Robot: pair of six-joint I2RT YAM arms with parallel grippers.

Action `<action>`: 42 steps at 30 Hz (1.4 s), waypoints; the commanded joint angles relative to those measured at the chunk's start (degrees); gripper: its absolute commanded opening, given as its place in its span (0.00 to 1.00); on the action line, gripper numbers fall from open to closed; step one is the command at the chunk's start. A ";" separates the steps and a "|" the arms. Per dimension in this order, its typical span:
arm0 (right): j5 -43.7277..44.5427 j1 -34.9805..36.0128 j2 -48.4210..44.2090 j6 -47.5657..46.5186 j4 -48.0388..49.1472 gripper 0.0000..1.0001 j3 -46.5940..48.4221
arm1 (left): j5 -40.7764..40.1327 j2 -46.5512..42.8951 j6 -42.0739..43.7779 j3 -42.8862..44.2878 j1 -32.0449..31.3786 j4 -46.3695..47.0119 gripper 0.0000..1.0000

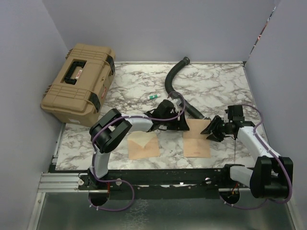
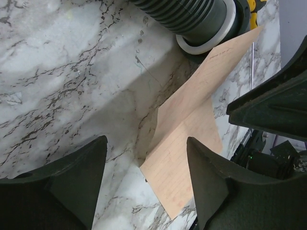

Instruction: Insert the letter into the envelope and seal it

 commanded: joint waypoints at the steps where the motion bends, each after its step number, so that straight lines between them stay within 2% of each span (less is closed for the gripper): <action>1: 2.83 -0.22 2.47 -1.16 2.72 0.48 -1.73 | 4.31 2.85 -2.19 1.54 -0.31 6.32 0.67; 4: 3.87 -0.15 3.33 -1.26 3.74 0.47 -1.95 | 5.30 4.46 -2.57 2.54 -0.25 6.66 0.59; 6: 4.28 -0.19 3.85 -1.38 3.86 0.47 -1.73 | 6.14 5.43 -3.07 2.87 -0.22 7.56 0.49; 10: 4.10 -0.21 5.67 -2.46 3.54 0.47 -0.88 | 8.77 6.59 -4.94 2.63 0.43 11.13 0.17; 12: 3.59 -0.20 5.82 -3.08 2.94 0.47 -0.30 | 8.92 5.96 -4.57 2.48 0.78 11.25 0.06; 14: 3.32 -0.20 4.99 -3.87 1.90 0.47 0.63 | 9.21 4.27 -3.73 1.70 1.43 11.24 0.00; 16: 3.47 -0.20 3.73 -4.50 0.42 0.50 1.90 | 9.78 1.87 -3.21 0.27 2.58 11.05 0.00; 17: 3.22 -0.20 2.70 -4.98 -0.22 0.62 2.58 | 10.24 0.44 -3.28 -0.53 3.35 10.82 0.00; 18: 3.26 -0.20 1.78 -5.30 -0.96 0.83 3.34 | 10.76 -0.90 -3.50 -1.44 4.17 10.65 0.00; 19: 3.70 -0.20 0.73 -5.35 -1.58 0.97 4.08 | 11.39 -2.45 -3.66 -2.21 4.92 10.00 0.00; 20: 3.45 -0.20 -0.82 -5.46 -1.74 0.99 4.69 | 12.01 -3.85 -3.46 -2.82 5.74 9.11 0.00; 27: -7.15 -0.20 -10.17 -2.99 5.85 1.00 7.42 | 14.32 -16.34 5.52 -2.81 10.65 -5.12 0.00; 33: -20.53 -0.14 -8.70 -1.34 16.06 0.99 13.18 | 20.89 -22.75 9.69 4.33 15.66 -12.20 0.00; 42: -30.83 -0.20 -4.88 -1.24 26.90 0.99 23.91 | 35.48 -25.81 11.17 16.66 16.21 -15.59 0.00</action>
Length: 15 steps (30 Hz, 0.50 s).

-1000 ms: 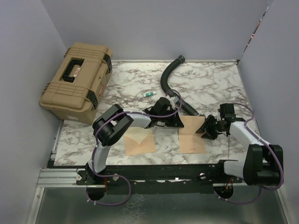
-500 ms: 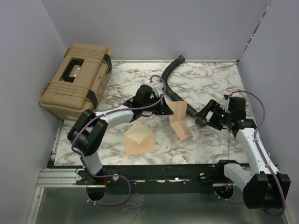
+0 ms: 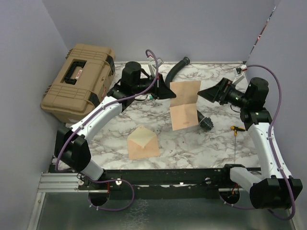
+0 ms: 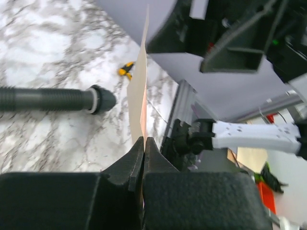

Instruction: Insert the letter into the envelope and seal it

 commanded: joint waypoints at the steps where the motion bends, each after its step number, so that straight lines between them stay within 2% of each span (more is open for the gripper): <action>1: -7.52 -0.20 1.96 0.07 6.49 0.99 4.61 | 11.53 -3.26 1.95 5.27 -0.08 -2.41 0.00; 5: -9.12 -0.20 2.03 -3.64 3.22 0.98 8.38 | 16.26 -4.73 1.88 8.38 0.55 -2.41 0.00; 7: -11.08 -0.20 1.64 -5.09 2.14 0.93 10.29 | 18.90 -5.27 1.61 9.18 1.55 -2.32 0.00; 12: -22.38 0.33 1.95 3.89 13.38 0.74 10.37 | 21.49 -6.07 0.82 10.10 2.59 -2.42 0.00; 15: -23.70 1.34 2.42 4.81 15.38 0.71 10.52 | 21.73 -6.09 0.46 10.66 2.57 -2.37 0.00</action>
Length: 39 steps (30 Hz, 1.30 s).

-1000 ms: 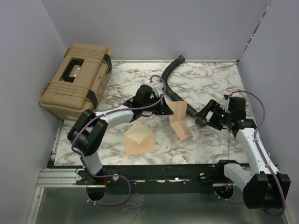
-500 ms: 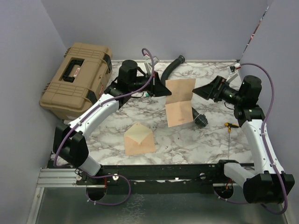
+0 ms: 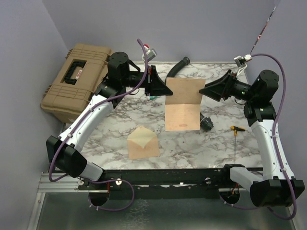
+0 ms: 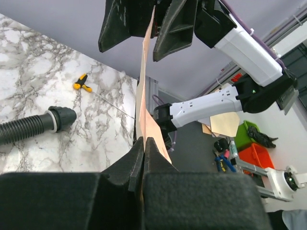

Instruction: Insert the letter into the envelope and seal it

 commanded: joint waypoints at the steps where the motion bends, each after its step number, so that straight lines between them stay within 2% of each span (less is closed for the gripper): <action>1: -7.37 1.29 0.62 3.21 5.62 0.71 1.35 | 3.93 -0.99 -0.07 1.85 0.01 -0.66 0.00; 3: -7.33 1.89 1.11 3.09 5.07 0.71 2.05 | 3.84 -1.03 -0.15 1.99 -0.01 -0.63 0.00; 6: -7.65 3.69 1.85 6.51 9.20 0.70 2.18 | 3.66 -1.06 -0.16 1.91 0.01 -0.55 0.00; 9: -8.24 4.72 2.80 9.54 12.66 0.60 2.27 | 2.97 -1.15 -0.31 1.97 0.01 -0.38 0.00; 12: -9.04 5.43 2.99 12.06 16.08 0.43 1.97 | 1.30 -1.15 -1.23 2.28 0.00 -0.05 0.00; 15: -8.59 5.78 2.57 15.77 21.00 0.12 1.19 | -2.55 -0.80 -5.06 2.60 -0.07 1.25 0.02; 16: -7.96 5.74 2.52 16.86 22.11 0.03 1.13 | -3.58 -0.77 -6.65 2.61 -0.12 2.45 0.07; 19: -2.89 5.78 2.23 17.44 21.14 0.00 1.99 | -6.64 -1.13 -9.11 2.26 -0.06 3.89 0.46; 20: -0.76 5.78 2.05 17.69 20.81 0.00 2.34 | -7.54 -1.46 -9.65 1.83 0.00 4.39 0.55; 23: 6.73 5.76 1.33 19.91 20.78 0.00 3.65 | -9.11 -2.61 -11.36 -0.60 0.01 7.19 0.64; 26: 10.62 5.78 1.22 21.66 20.64 0.00 6.68 | -8.83 -3.47 -22.42 -6.66 0.09 23.01 0.65; 28: 12.43 5.74 1.27 21.58 19.45 0.00 8.51 | -9.11 -3.45 -28.64 -9.26 0.10 30.42 0.64; 35: 12.74 5.78 2.66 23.35 20.47 0.00 10.70 | -10.89 -2.99 -31.50 -10.52 0.03 32.92 0.49; 39: 11.91 5.78 2.95 24.66 22.51 0.01 9.47 | -11.25 -2.10 -34.13 -10.13 0.10 35.38 0.35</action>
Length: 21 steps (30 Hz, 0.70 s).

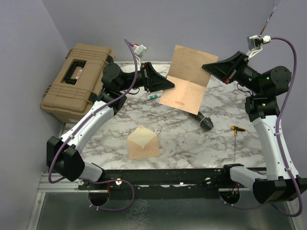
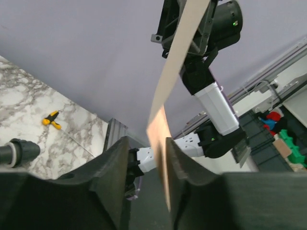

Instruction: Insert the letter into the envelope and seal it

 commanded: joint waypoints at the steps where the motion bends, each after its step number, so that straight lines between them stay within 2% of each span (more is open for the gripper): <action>1: 0.83 0.16 0.46 2.14 2.80 0.00 -0.86 | -1.71 0.54 -5.12 0.51 -0.02 6.55 0.28; 3: 0.46 0.16 0.77 2.01 3.45 0.00 -1.19 | -1.60 0.55 -6.23 -0.47 0.01 8.47 0.10; 5: 0.03 0.16 1.29 1.67 3.76 0.00 -0.77 | -1.49 0.32 -6.38 -1.89 0.04 9.53 0.00; 11: -2.62 0.16 1.77 -1.10 4.00 0.00 0.96 | -1.96 0.24 -6.29 -3.71 0.14 10.07 0.00; 13: -6.99 0.16 1.73 -3.08 5.16 0.01 1.17 | -3.17 0.29 -6.25 -3.80 0.38 10.07 0.00; 15: -14.10 0.16 1.03 -5.97 7.51 0.15 0.68 | -4.49 0.46 -6.34 -3.96 0.72 10.07 0.00; 18: -18.74 0.16 -0.29 -13.89 -0.24 0.40 1.12 | -6.55 0.57 -6.49 -4.51 1.45 9.92 0.00; 21: -23.99 0.16 -0.97 -16.51 -3.19 0.53 1.43 | -8.10 0.81 -6.56 -4.68 2.17 9.83 0.00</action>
